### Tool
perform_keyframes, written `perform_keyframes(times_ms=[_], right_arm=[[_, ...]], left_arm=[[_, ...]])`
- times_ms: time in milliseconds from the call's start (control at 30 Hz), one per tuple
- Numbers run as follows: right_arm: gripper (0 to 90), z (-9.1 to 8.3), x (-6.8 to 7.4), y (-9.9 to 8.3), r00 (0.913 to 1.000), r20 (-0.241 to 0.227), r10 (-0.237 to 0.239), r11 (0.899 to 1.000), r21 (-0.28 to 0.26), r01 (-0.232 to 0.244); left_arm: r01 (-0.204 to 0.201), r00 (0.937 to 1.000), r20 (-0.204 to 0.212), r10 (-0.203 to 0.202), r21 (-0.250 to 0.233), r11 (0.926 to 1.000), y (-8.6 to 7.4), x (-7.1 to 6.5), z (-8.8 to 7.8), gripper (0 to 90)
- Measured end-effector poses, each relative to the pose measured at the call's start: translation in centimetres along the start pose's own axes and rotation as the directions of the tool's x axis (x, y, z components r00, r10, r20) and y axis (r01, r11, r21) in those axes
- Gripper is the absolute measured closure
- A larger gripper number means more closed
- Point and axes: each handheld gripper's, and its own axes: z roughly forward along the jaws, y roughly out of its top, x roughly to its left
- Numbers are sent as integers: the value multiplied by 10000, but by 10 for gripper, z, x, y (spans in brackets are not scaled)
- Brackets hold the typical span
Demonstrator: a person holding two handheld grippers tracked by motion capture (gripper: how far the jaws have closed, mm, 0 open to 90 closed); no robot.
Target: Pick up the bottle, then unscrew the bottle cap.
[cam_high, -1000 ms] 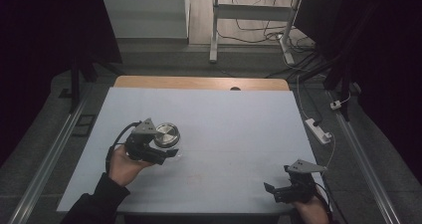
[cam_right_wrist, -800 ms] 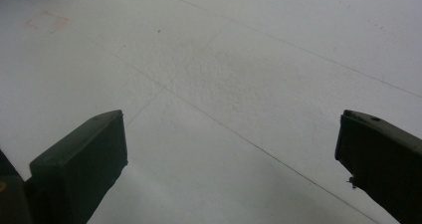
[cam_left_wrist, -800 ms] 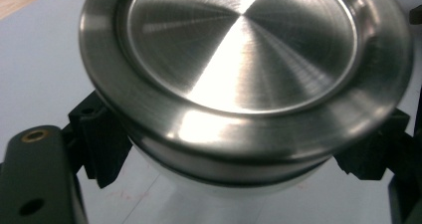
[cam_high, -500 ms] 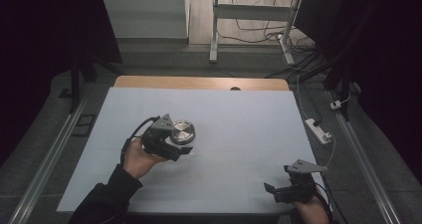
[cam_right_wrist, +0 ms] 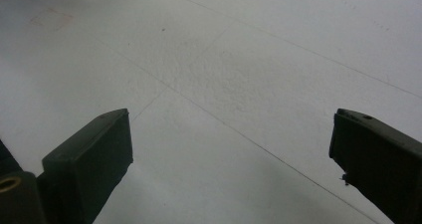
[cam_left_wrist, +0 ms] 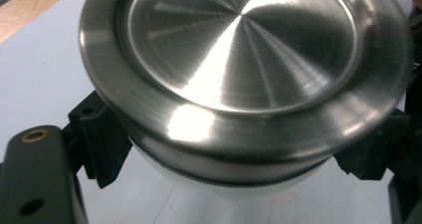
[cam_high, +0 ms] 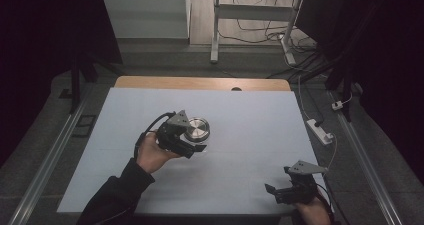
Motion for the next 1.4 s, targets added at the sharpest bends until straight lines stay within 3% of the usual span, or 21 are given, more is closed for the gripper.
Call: perform_keyframes(times_ms=[300,967,1333,1400], right_arm=[[34,0,0,0,10000,-18,-39,10000,-11,39],[14,-2,-1,0,9999,-124,60,9997,-237,-63],[4,-2,5,9,9983,-588,41,9981,-605,-76],[0,-2,9,14,9956,-936,78,9969,-777,-151]], left_arm=[[-375,9990,268,368,261,9990,10,-6,16,156],[-156,9995,293,154,52,9999,9,-3,17,156],[-109,9996,265,109,6,9999,7,-3,18,156],[-98,9996,275,97,5,10000,7,-3,18,156]])
